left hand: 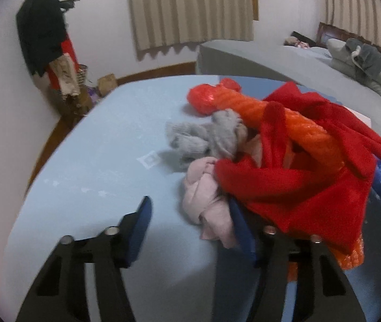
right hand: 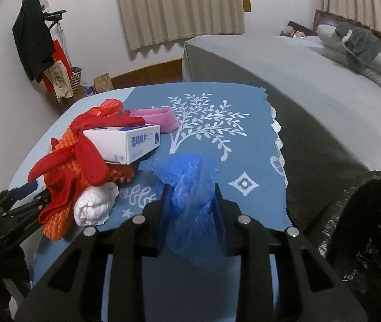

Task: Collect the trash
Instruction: 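Grasp the blue plastic bag with the right gripper while the left gripper grasps the pink cloth, then carry the blue bag and pink cloth over the bin and release both, then grasp the white alcohol pads box with the right gripper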

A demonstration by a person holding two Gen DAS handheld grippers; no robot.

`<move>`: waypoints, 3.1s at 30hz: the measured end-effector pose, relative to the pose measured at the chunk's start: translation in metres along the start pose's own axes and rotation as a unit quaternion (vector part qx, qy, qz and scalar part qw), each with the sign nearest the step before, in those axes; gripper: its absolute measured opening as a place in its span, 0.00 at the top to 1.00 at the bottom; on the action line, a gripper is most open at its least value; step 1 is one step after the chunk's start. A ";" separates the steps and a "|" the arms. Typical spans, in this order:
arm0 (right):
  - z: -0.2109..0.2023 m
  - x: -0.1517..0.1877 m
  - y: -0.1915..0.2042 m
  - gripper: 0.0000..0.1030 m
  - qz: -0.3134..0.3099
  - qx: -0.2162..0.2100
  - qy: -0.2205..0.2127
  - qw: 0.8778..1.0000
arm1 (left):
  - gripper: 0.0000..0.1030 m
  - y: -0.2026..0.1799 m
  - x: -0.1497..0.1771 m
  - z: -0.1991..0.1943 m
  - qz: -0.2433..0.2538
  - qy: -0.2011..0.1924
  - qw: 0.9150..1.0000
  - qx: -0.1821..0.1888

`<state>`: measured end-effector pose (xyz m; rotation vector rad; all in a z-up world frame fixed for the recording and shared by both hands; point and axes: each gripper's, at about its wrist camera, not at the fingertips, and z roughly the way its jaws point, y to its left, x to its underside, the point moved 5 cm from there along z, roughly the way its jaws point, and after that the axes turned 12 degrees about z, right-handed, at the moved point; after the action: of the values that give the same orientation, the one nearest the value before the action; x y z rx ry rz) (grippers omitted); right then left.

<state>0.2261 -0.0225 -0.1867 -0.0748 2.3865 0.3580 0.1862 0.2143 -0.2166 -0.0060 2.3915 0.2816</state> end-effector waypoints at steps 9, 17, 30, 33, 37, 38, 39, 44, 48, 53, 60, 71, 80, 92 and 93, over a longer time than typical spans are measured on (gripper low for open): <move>-0.010 -0.001 0.000 0.72 0.010 -0.007 -0.006 1.000 | 0.76 0.019 0.000 -0.010 -0.045 -0.019 0.998 0.042; -0.034 -0.007 0.004 0.72 0.014 -0.021 -0.026 0.999 | 0.76 0.042 -0.005 -0.050 -0.046 -0.051 0.998 0.005; -0.111 -0.023 -0.027 0.72 0.026 -0.017 -0.095 0.995 | 0.76 -0.045 -0.058 -0.111 0.011 -0.126 0.988 0.083; -0.130 -0.022 -0.046 0.72 0.035 -0.001 -0.107 0.994 | 0.76 -0.077 -0.067 -0.119 0.027 -0.135 0.984 0.115; -0.151 -0.013 -0.077 0.72 0.052 0.026 -0.117 0.991 | 0.76 -0.122 -0.078 -0.127 0.049 -0.145 0.976 0.153; -0.155 -0.011 -0.086 0.72 0.058 0.034 -0.118 0.991 | 0.76 -0.136 -0.080 -0.129 0.058 -0.147 0.973 0.165; -0.160 -0.008 -0.096 0.72 0.064 0.045 -0.120 0.990 | 0.76 -0.147 -0.082 -0.130 0.064 -0.149 0.972 0.173; -0.177 0.007 -0.142 0.72 0.091 0.088 -0.122 0.984 | 0.76 -0.201 -0.088 -0.136 0.095 -0.154 0.959 0.218; -0.189 0.017 -0.173 0.72 0.115 0.118 -0.127 0.978 | 0.76 -0.243 -0.093 -0.143 0.121 -0.160 0.949 0.245; -0.199 0.030 -0.204 0.72 0.136 0.147 -0.131 0.971 | 0.76 -0.286 -0.096 -0.149 0.145 -0.162 0.936 0.277; -0.207 0.036 -0.239 0.68 0.164 0.177 -0.131 0.962 | 0.74 -0.340 -0.092 -0.157 0.180 -0.150 0.915 0.328; -0.220 0.032 -0.250 0.10 0.183 0.192 -0.161 0.951 | 0.23 -0.311 -0.099 -0.154 0.162 -0.166 0.925 0.302; -0.199 0.010 -0.211 0.08 0.160 0.162 -0.163 0.960 | 0.12 -0.202 -0.106 -0.144 0.100 -0.188 0.961 0.174; -0.115 -0.041 -0.085 0.08 0.083 0.052 -0.137 0.986 | 0.12 -0.060 -0.082 -0.104 0.032 -0.160 0.986 0.038; -0.105 -0.044 -0.073 0.08 0.077 0.044 -0.132 0.987 | 0.12 -0.051 -0.079 -0.100 0.028 -0.158 0.987 0.030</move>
<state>0.2022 -0.1241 -0.1000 0.1877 2.1473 0.3139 0.1829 0.1380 -0.1023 0.1247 2.0846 0.2188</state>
